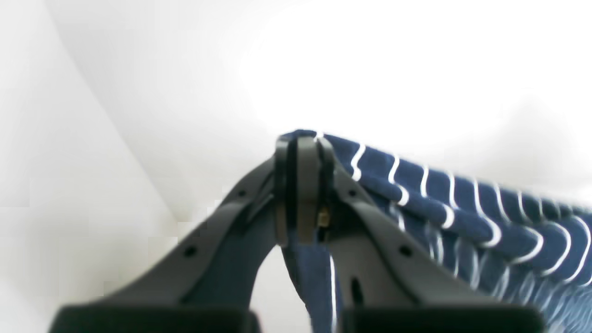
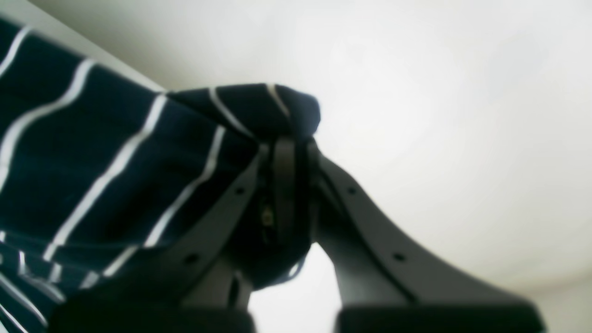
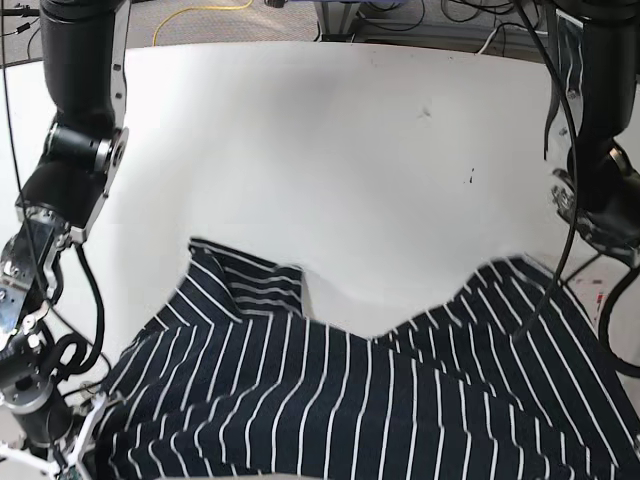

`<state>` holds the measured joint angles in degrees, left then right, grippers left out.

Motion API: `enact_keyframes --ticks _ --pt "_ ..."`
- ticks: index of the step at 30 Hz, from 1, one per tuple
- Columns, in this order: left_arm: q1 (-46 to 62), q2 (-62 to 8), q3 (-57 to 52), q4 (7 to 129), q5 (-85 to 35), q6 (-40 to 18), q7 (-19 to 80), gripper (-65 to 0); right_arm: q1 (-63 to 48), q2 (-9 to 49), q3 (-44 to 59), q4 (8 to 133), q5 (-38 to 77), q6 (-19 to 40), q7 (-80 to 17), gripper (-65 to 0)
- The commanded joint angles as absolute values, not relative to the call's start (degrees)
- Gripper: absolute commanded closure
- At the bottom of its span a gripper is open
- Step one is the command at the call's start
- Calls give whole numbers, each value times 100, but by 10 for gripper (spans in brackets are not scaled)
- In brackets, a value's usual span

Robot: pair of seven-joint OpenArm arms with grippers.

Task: Fold the T-shirt properly
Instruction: 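Lift the shirt with both grippers and shake it out, then lower the shirt with the right gripper and release it with the left gripper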

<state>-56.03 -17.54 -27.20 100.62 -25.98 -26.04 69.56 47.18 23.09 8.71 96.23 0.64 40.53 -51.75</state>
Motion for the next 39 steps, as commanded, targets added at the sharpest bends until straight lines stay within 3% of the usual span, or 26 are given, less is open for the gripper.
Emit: enact_keyframes --ticks 1,12,18,23,29,39 --pt "-6264 -1842 -2677 9930 -2545 -2589 6774 0 5490 2484 769 9490 75 4000 -5024 0" --pt "-7864 -1947 -2651 8927 -2492 -2589 6774 0 7459 2932 -110 8804 101 4000 -5024 -2" --pt "-7714 -1938 -2651 8901 -2527 -2589 6782 0 7380 3160 -171 9042 119 4000 -5191 -2" --pt "-6923 -1965 -2677 9156 -2536 -2615 6782 0 6492 3248 242 9886 119 4000 -5798 -2" --pt "-5604 -1956 -2686 9886 -2633 -2615 6791 0 4725 3204 1033 10914 119 4000 -5877 -2" --pt "-2967 -1956 -3284 10730 -3037 -2703 6791 0 1719 2070 2501 11591 119 4000 -5807 -2"
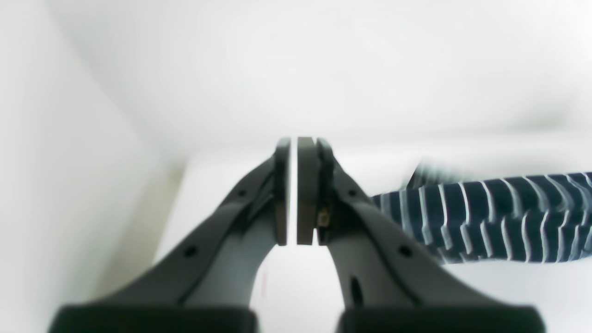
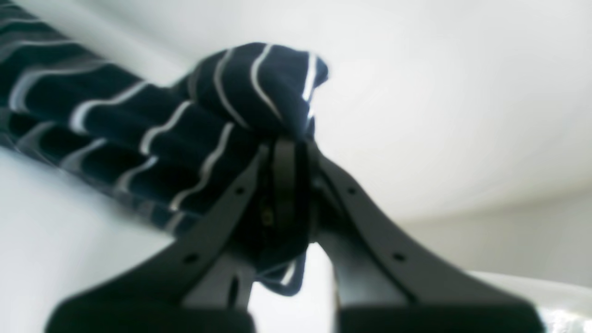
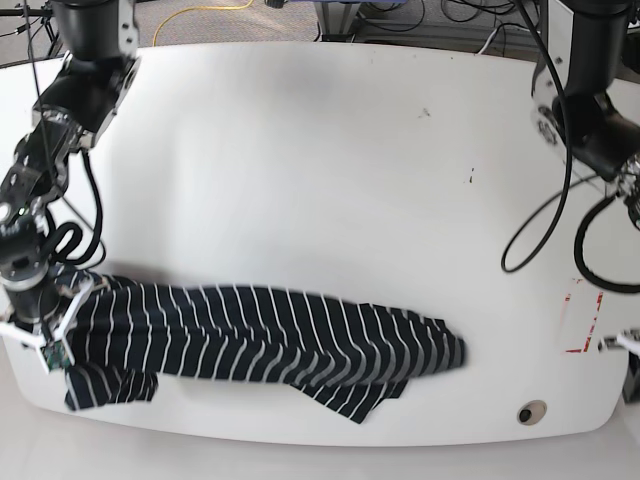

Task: Fold the T-shirt properly
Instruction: 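Lower the shirt with the right gripper and release it with the left gripper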

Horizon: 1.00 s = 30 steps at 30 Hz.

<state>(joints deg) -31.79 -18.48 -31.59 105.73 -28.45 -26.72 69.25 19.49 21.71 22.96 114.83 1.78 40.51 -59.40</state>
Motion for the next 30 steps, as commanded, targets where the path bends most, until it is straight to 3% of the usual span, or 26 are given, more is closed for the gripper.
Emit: enact_keyframes --ticks 1,8,13,23,27,30 --pt "-2765 -1956 -3354 10774 -3143 -2730 6791 0 1490 1956 2615 11591 119 4000 -5745 -2" --pt "-1156 -1956 -3855 10809 -3688 -2765 6747 0 110 1059 3310 11591 75 4000 -5270 -2" --pt "-505 -1930 -3873 10809 -3802 -2765 6554 0 -470 787 3301 11582 110 4000 -5191 -2" --pt "-532 -1736 -2651 10369 -3618 -2730 6079 -4 -611 549 3292 11574 110 4000 -5191 0" --pt "-1095 -1490 -2325 9780 -3134 -2730 6062 -119 -593 541 3284 11565 110 4000 -5191 0" --pt "-1534 -1218 -2211 9138 -2624 -2721 6053 -279 -567 541 3284 11565 119 4000 -5191 0"
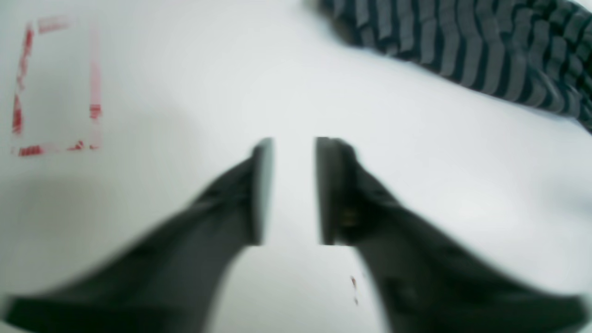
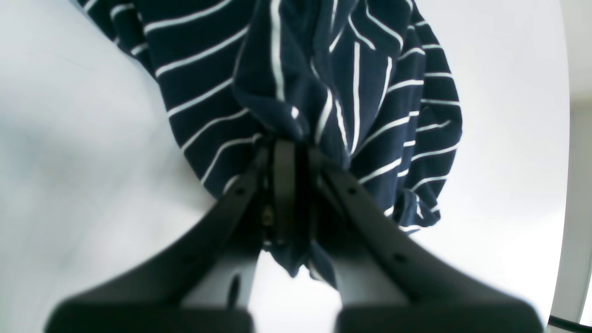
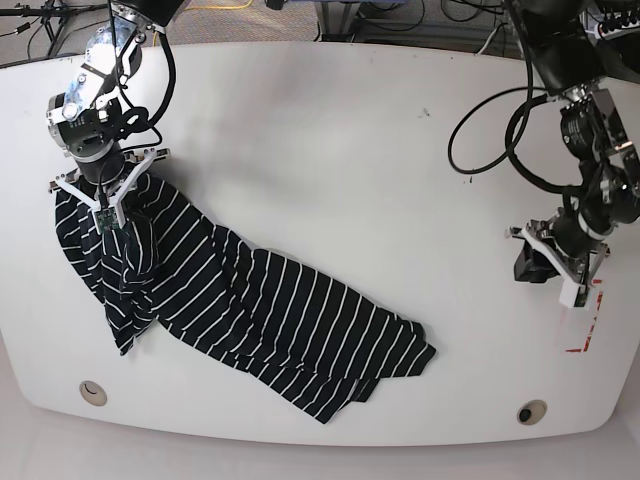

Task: Fold the T-shirt properly
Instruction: 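Lower the shirt with the right gripper and release it with the left gripper, then reach the left gripper to the shirt's bunched middle and grasp it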

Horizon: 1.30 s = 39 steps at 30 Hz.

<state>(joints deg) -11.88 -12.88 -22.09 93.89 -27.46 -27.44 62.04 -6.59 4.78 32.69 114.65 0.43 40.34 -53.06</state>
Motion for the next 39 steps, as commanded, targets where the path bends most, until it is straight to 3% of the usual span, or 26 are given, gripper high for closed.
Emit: enact_keyframes --ticks 1,4,6,27,39 --pt "-1675 -1095 -2202 8927 -2422 -2721 6035 -340 -549 532 3284 11565 119 4000 -5191 0" --pt "-2009 -822 -2185 8479 -1921 -2721 5824 -454 -549 532 3284 11556 119 4000 -5191 0" --pt "-2167 -690 -2158 8242 -1666 -2721 5596 -472 -549 523 3284 11556 119 4000 -5191 0" --pt "-3292 -40 -1877 4532 -1349 -2501 3090 -471 -523 479 3284 11547 127 4000 -5191 0" --pt "-3354 435 -1938 3767 -1358 -2501 2615 -471 -523 488 3284 11468 295 4000 -5191 0"
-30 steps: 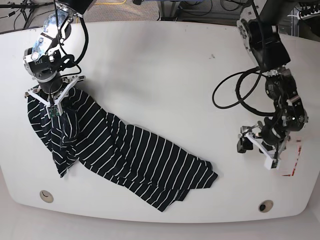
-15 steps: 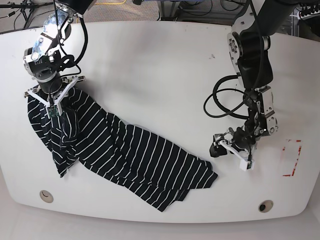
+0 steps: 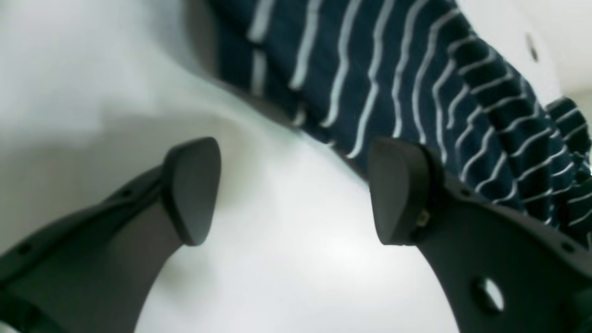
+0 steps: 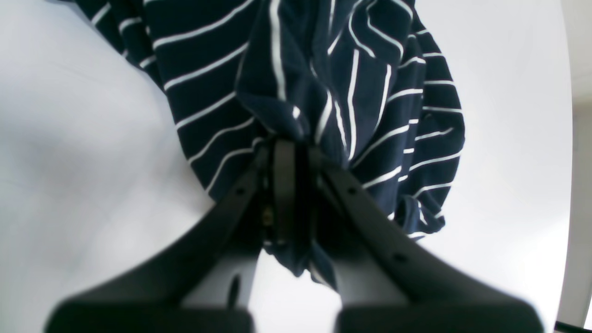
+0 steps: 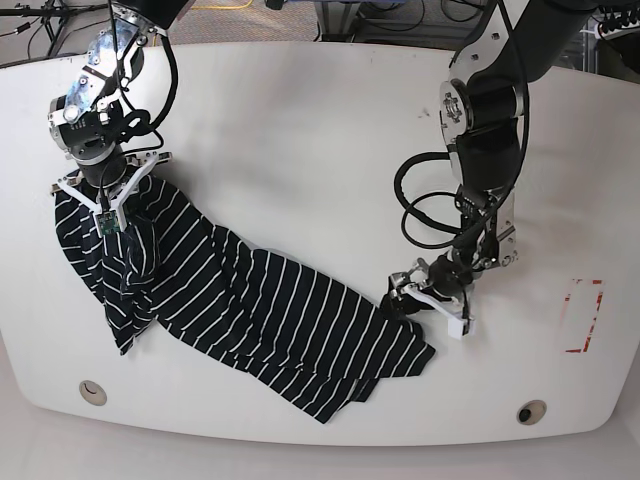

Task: Fold the T-shirt properly
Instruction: 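Reach the left gripper to the shirt's bunched middle and grasp it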

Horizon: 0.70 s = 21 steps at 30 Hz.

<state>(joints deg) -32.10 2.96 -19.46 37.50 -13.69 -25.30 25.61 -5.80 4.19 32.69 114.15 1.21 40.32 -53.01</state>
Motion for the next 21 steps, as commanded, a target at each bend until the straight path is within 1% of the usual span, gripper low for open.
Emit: enact_keyframes --ticks 1,7,10,17,21 --pt "-3327 505 -1930 3776 -1358 -2501 2615 -471 -523 488 3284 11468 347 4000 -5191 0" --pt "-3275 875 -1921 3732 -1323 -2492 2343 -471 -549 505 3284 11468 444 4000 -5191 0" --pt "-3187 900 -1912 3732 -1323 -2475 2237 -471 -549 514 3284 11468 435 4000 -5191 0" --pt "-3169 900 -1912 3459 -1358 -1886 2079 -471 -541 514 3284 11468 453 4000 -5191 0" --pt "-3266 900 -1912 2958 -1367 -1789 1886 -471 -558 514 3284 11468 453 4000 -5191 0"
